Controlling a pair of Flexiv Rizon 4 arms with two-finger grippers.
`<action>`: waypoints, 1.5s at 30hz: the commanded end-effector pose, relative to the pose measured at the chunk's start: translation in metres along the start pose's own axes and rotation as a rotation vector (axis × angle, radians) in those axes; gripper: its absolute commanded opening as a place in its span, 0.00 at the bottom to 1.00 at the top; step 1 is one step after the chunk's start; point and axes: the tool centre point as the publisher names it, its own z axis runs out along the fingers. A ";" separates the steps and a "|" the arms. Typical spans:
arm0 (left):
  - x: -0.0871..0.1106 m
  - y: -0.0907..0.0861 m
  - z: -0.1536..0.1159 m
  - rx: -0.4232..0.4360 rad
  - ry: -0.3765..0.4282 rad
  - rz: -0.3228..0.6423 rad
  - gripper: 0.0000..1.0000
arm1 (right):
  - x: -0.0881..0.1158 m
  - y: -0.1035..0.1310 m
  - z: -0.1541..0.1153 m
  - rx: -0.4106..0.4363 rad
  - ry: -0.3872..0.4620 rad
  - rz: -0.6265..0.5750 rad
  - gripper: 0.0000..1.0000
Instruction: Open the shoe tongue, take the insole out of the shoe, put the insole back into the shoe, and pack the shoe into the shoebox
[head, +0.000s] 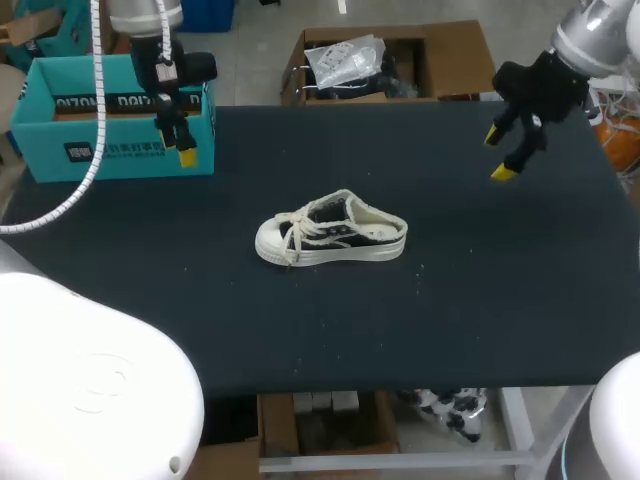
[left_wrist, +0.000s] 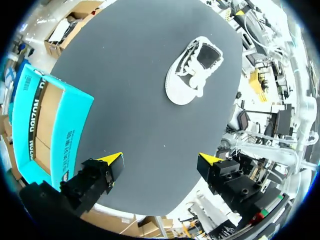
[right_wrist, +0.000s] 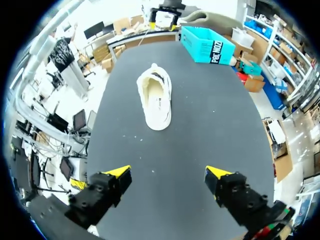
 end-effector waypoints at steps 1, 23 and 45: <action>0.004 -0.004 0.016 0.006 0.035 -0.104 1.00 | 0.011 0.006 0.024 -0.041 -0.081 0.006 1.00; 0.033 -0.016 0.031 -0.082 -0.029 -0.408 1.00 | 0.020 0.041 0.054 -0.136 -0.077 0.019 1.00; 0.085 -0.104 0.054 -0.050 0.047 -0.834 1.00 | 0.024 0.055 0.139 -0.346 -0.041 0.026 1.00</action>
